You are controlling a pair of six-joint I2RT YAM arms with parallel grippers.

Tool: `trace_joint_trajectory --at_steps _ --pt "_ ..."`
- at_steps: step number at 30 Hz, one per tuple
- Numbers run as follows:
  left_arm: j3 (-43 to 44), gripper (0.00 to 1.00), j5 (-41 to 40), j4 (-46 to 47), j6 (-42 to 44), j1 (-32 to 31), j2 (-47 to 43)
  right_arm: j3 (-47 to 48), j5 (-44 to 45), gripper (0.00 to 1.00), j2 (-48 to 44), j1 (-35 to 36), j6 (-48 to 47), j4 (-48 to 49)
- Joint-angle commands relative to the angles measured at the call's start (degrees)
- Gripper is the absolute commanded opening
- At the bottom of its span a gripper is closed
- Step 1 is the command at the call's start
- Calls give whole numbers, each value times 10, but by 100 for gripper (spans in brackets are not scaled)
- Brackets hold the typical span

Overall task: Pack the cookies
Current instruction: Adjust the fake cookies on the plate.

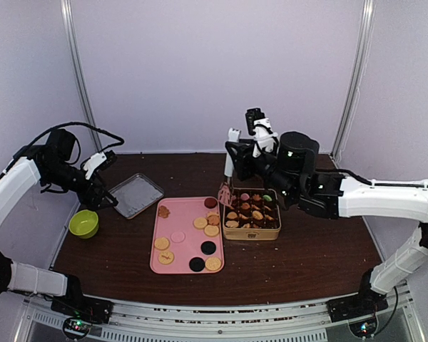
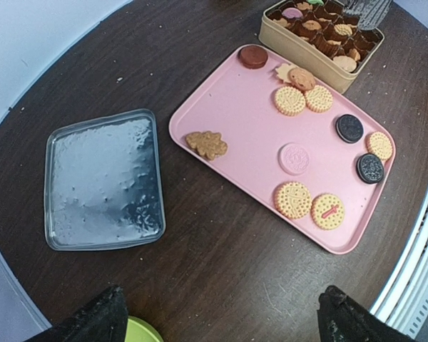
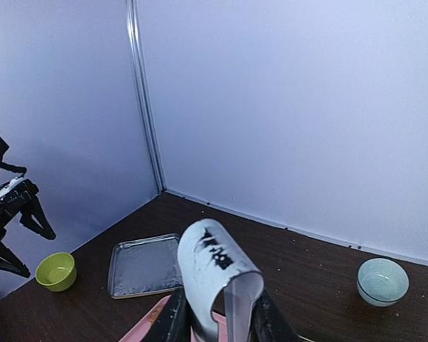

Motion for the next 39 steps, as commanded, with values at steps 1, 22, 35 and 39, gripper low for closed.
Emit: trace_joint_trajectory --at_steps 1,22,35,39 --pt "5 95 -6 0 7 4 -14 74 -42 27 83 14 5 23" --pt "-6 96 -15 -2 18 5 -17 242 -28 30 301 1 11 -3" --pt "-3 96 -13 -2 18 5 -14 227 44 33 306 -28 4 -20" --pt "-2 96 -14 -2 19 5 -13 216 44 34 310 -31 10 -18"
